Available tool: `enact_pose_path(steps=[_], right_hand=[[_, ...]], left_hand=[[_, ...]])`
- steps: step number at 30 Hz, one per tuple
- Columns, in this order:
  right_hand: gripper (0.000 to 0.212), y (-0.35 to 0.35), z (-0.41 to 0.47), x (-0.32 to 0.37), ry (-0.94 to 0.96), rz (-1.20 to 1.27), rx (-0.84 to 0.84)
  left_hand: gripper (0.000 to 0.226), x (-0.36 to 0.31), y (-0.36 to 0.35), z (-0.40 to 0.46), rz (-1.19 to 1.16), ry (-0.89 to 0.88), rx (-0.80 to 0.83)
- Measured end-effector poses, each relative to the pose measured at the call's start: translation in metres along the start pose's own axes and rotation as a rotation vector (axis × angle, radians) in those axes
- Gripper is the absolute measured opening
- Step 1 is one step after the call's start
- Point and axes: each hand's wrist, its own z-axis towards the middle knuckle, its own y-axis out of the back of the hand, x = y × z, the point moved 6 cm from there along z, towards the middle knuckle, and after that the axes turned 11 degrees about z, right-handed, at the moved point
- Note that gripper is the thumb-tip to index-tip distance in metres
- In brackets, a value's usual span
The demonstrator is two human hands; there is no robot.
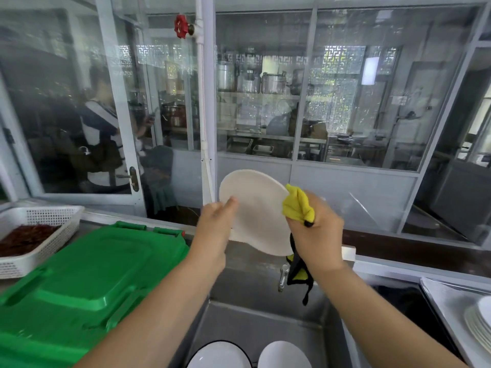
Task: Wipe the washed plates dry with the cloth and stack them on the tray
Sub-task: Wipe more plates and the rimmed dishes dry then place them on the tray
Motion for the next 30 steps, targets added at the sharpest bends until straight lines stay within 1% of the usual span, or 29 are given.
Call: enact_pose_path(steps=[2,3,5,6,8,10,12,15,17,18,20,22,23,24,27,29,30], right_hand=[[0.038,-0.009,-0.011,0.012,0.285,-0.248,0.046],[0.039,-0.015,-0.019,0.015,0.408,-0.323,0.067],[0.029,-0.023,-0.034,0.018,0.557,-0.383,0.099],[0.024,-0.026,-0.04,0.019,0.607,-0.388,0.116],[0.025,-0.031,-0.049,0.02,0.667,-0.378,0.152],[0.025,-0.035,-0.056,0.019,0.711,-0.348,0.195],[0.024,-0.04,-0.061,0.015,0.746,-0.33,0.257],[0.027,-0.037,-0.066,0.004,0.713,-0.283,0.323],[0.032,-0.028,-0.061,-0.002,0.608,-0.21,0.302],[0.039,-0.022,-0.055,-0.006,0.525,-0.171,0.264],[0.054,-0.009,-0.038,-0.014,0.299,-0.123,0.152],[0.056,-0.001,-0.018,-0.02,0.087,-0.131,0.076],[0.059,-0.002,-0.009,-0.02,0.027,-0.162,0.086],[0.064,-0.007,-0.001,-0.017,0.014,-0.213,0.124],[0.074,-0.031,0.004,0.004,0.158,-0.382,0.26],[0.073,-0.044,0.0,0.017,0.249,-0.446,0.311],[0.068,-0.047,-0.003,0.02,0.296,-0.453,0.328]], left_hand=[[0.035,-0.002,-0.015,-0.006,-0.235,0.175,0.109],[0.039,-0.004,-0.02,-0.007,-0.313,0.227,0.144],[0.041,-0.006,-0.023,-0.006,-0.381,0.261,0.132],[0.039,-0.006,-0.022,-0.006,-0.385,0.27,0.1],[0.035,0.0,-0.02,-0.004,-0.345,0.278,0.034],[0.031,0.006,-0.019,-0.003,-0.317,0.274,0.018],[0.023,0.009,-0.019,-0.001,-0.359,0.258,0.034],[0.02,0.005,-0.013,0.004,-0.39,0.17,0.016],[0.021,-0.001,-0.006,0.006,-0.379,0.069,-0.013],[0.019,-0.004,-0.002,0.006,-0.38,0.028,-0.022],[0.015,-0.008,0.005,0.005,-0.384,-0.025,-0.028],[0.014,-0.009,0.006,0.001,-0.357,-0.041,-0.01],[0.014,-0.008,0.003,-0.002,-0.335,-0.044,0.003],[0.015,-0.007,0.0,-0.005,-0.313,-0.048,0.013],[0.016,-0.01,-0.012,-0.011,-0.287,-0.073,0.043],[0.017,-0.013,-0.014,-0.011,-0.28,-0.088,0.051],[0.018,-0.014,-0.013,-0.01,-0.274,-0.095,0.052]])
